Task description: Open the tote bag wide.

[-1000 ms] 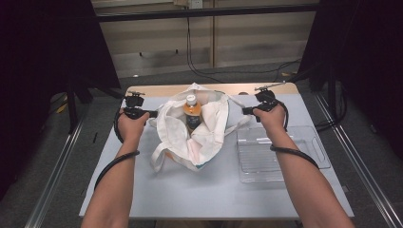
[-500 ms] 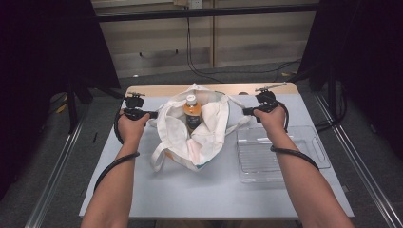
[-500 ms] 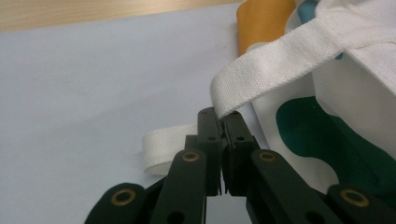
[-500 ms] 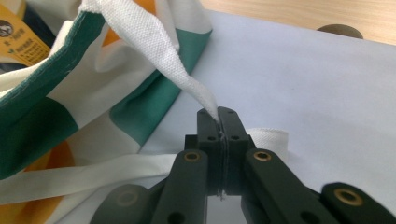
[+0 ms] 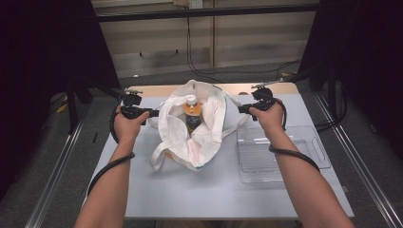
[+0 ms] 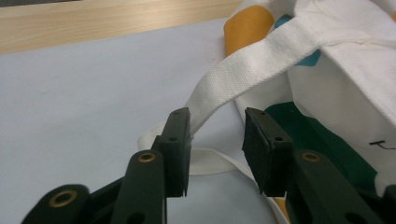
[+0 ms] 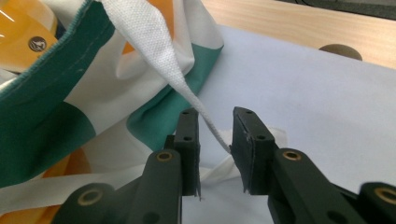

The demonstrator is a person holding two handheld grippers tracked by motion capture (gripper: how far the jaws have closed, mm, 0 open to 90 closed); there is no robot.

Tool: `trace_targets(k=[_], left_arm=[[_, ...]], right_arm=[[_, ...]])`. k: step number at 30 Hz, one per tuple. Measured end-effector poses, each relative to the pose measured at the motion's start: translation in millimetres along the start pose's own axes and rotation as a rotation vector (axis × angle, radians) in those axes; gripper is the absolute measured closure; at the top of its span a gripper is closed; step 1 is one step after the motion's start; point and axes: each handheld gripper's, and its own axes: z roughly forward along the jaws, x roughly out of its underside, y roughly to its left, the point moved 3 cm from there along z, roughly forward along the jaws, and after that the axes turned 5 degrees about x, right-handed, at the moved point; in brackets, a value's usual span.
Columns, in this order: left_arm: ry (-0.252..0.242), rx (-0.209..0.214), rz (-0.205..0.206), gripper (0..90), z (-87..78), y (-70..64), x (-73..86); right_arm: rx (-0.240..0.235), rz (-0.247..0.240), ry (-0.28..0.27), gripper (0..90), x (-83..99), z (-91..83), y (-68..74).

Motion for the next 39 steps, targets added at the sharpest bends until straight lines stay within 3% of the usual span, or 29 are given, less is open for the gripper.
trace_targets(k=[5,16,26,39], left_arm=[[0.014,-0.013,0.034,52.0,-4.5,-4.7,-2.9],[-0.011,-0.011,0.048,45.4,-22.6,-13.3,-10.9],[-0.054,-0.003,0.024,40.2,-31.2,-21.7,-20.9],[-0.049,0.017,0.021,31.1,-30.3,-33.6,-31.4]], right_arm=[[0.007,-0.009,-0.006,64.6,-4.0,-5.3,6.3],[0.014,-0.026,-0.020,56.3,-17.7,-19.1,20.4],[0.013,-0.017,-0.021,50.8,-24.2,-25.8,28.1],[0.011,-0.024,-0.022,48.6,-32.2,-30.3,37.5]])
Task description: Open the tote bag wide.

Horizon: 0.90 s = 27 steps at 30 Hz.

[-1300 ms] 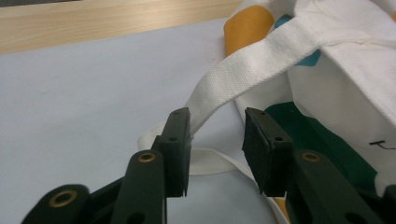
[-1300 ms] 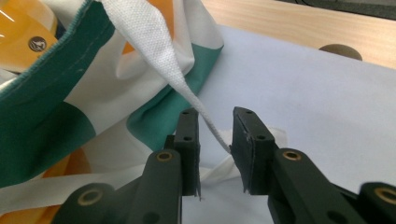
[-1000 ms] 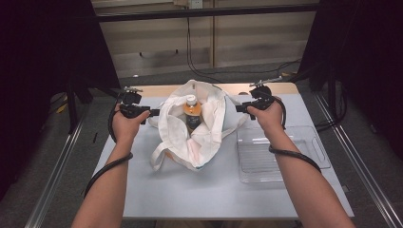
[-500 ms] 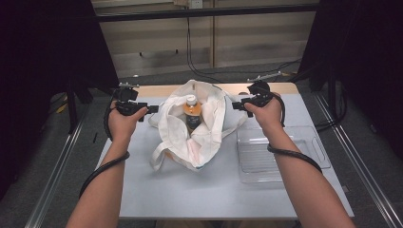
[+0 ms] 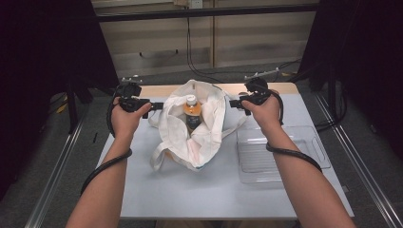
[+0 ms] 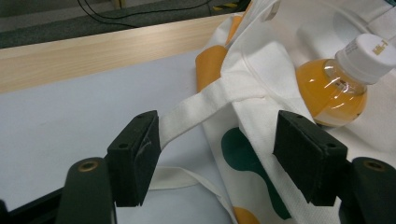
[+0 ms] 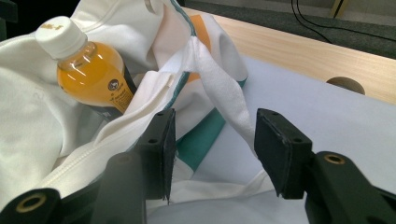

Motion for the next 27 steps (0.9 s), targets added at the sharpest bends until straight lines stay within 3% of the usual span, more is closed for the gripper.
trace_targets(k=[16,19,25,27], left_arm=[[0.026,0.030,0.018,29.4,6.3,-10.5,-6.0],[0.010,0.029,0.001,29.4,8.6,-12.5,-6.7],[0.025,0.027,0.014,28.9,10.7,-12.6,-5.6],[0.013,0.027,-0.002,28.9,11.7,-13.7,-6.0]], right_arm=[[-0.010,0.011,-0.012,44.9,-11.4,-0.3,8.5],[-0.011,0.003,-0.008,44.3,-12.8,0.4,10.9],[-0.027,0.000,-0.002,45.4,-13.4,5.6,16.3],[-0.032,-0.002,0.002,45.8,-13.6,7.2,18.1]])
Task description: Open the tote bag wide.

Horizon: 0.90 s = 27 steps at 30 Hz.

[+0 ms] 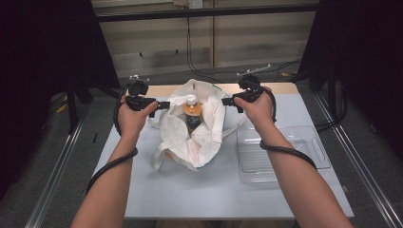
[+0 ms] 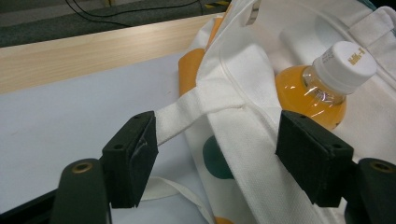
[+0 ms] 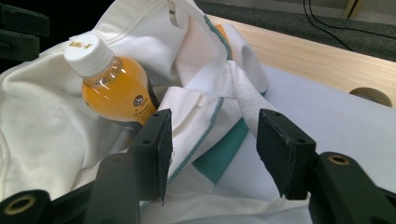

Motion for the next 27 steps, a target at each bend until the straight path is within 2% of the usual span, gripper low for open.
trace_targets(k=[4,19,20,24,26,27], left_arm=[[0.015,0.004,0.013,28.9,0.3,0.0,-0.3],[0.027,-0.003,0.008,28.8,1.8,-0.5,-0.1],[0.016,0.000,-0.007,28.7,3.0,-0.8,0.7],[0.025,-0.001,-0.004,26.9,2.5,1.5,1.2],[0.015,0.004,-0.015,26.7,2.7,0.9,0.3],[0.019,0.007,-0.008,25.8,2.3,0.9,-0.1]], right_arm=[[0.002,-0.004,0.007,45.8,0.0,1.7,2.0],[-0.006,-0.002,0.022,48.7,2.3,9.6,6.9],[-0.011,-0.006,0.024,51.7,3.4,11.4,7.6],[-0.021,-0.001,0.033,56.7,5.4,14.2,8.6],[-0.024,0.000,0.042,62.9,6.9,15.7,9.0],[-0.027,-0.003,0.035,68.1,7.3,16.5,9.4]])
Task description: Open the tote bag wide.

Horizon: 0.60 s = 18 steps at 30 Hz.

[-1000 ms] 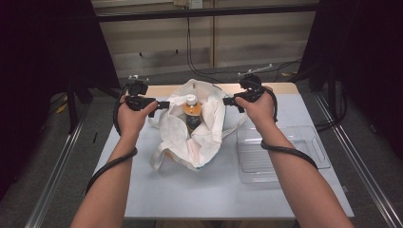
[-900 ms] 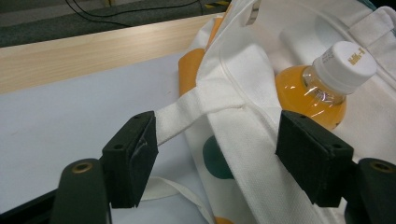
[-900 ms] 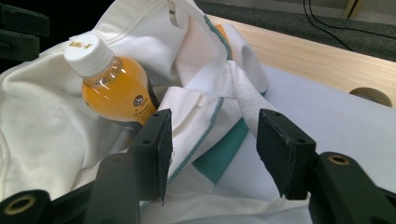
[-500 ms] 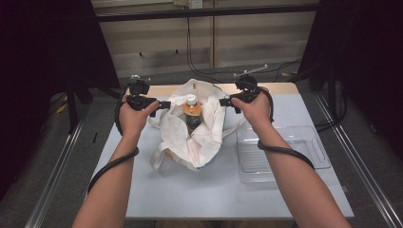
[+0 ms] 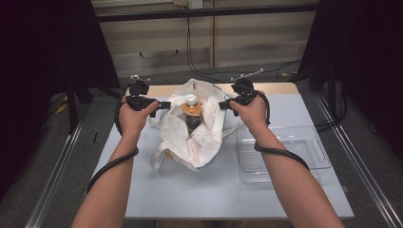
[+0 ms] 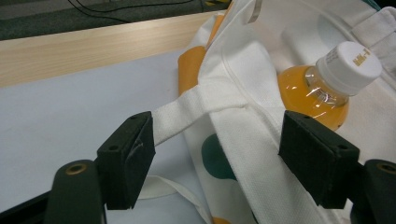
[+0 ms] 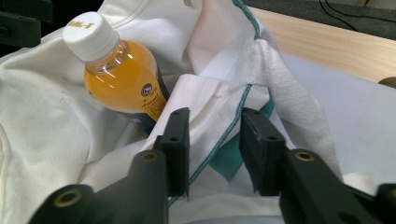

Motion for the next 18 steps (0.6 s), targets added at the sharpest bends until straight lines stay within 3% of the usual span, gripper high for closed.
trace_targets(k=[5,9,15,18], left_arm=[[0.003,-0.017,0.008,22.4,-0.8,-0.5,-2.7],[-0.007,-0.013,-0.010,18.0,0.4,-1.6,-3.3],[-0.001,-0.030,-0.009,15.7,1.1,-3.4,-5.2],[0.004,-0.016,-0.006,15.6,1.2,-5.1,-6.4]], right_arm=[[-0.002,0.000,-0.004,75.4,-0.2,0.1,0.2],[-0.001,-0.005,-0.003,80.2,0.3,0.2,0.4],[0.002,-0.014,-0.006,81.4,0.0,0.8,1.5],[0.004,-0.018,-0.004,81.9,-0.5,0.6,1.9]])
